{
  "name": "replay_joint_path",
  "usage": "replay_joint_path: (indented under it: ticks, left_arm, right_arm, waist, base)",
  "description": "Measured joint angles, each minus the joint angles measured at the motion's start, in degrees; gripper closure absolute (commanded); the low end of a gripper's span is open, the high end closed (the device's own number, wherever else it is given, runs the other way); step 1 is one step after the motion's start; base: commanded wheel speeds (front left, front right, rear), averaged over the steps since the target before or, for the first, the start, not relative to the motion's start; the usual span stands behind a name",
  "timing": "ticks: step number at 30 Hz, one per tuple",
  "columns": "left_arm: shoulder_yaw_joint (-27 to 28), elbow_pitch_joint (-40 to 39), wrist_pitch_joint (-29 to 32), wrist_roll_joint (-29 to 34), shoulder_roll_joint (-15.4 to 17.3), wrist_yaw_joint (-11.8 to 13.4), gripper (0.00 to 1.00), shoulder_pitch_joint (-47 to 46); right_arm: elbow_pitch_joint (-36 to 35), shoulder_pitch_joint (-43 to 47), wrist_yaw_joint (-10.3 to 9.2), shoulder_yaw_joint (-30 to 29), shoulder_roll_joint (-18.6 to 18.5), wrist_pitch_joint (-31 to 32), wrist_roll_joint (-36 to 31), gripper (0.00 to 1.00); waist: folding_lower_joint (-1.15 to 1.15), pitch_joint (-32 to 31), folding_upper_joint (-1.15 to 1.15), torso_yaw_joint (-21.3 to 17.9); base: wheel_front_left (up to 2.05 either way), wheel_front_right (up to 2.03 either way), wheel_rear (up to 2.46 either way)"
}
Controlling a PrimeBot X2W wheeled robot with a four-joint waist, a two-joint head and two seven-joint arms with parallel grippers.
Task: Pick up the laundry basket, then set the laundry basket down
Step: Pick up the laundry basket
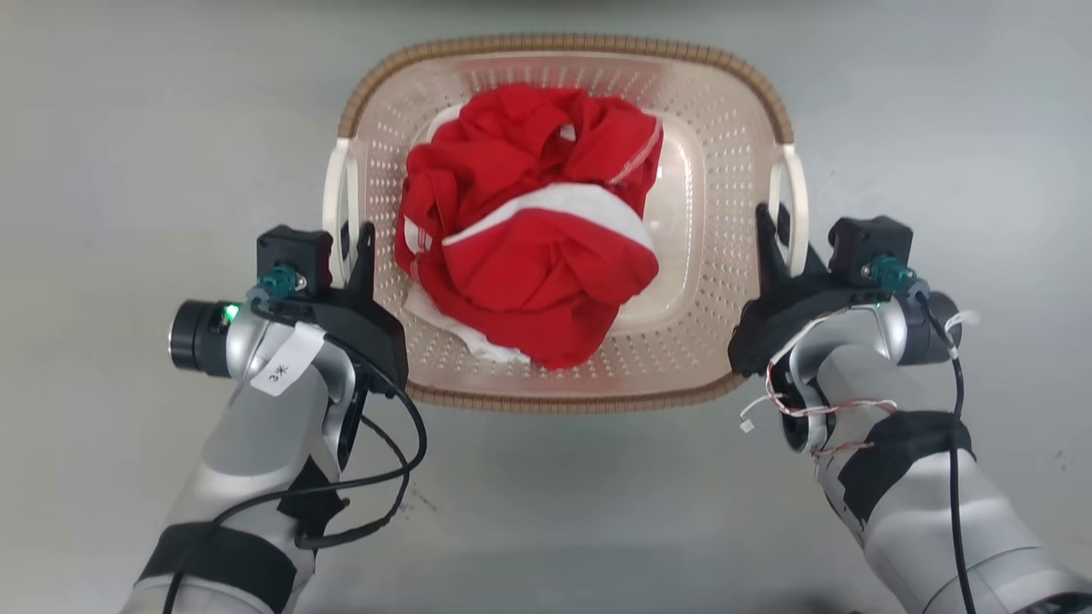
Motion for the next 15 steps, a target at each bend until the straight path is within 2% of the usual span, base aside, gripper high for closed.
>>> replay_joint_path:
  ticks: [15]
  left_arm:
    - [-5.56,1.94,1.04,-5.87,0.25,0.48,1.00,8.97]
  right_arm:
    - [2.25,7.03,0.00,7.98,0.02,1.31,6.64,1.00]
  waist:
    - [-0.01,-11.93,-0.01,-0.49]
  base:
    - [0.00,0.00,0.00]
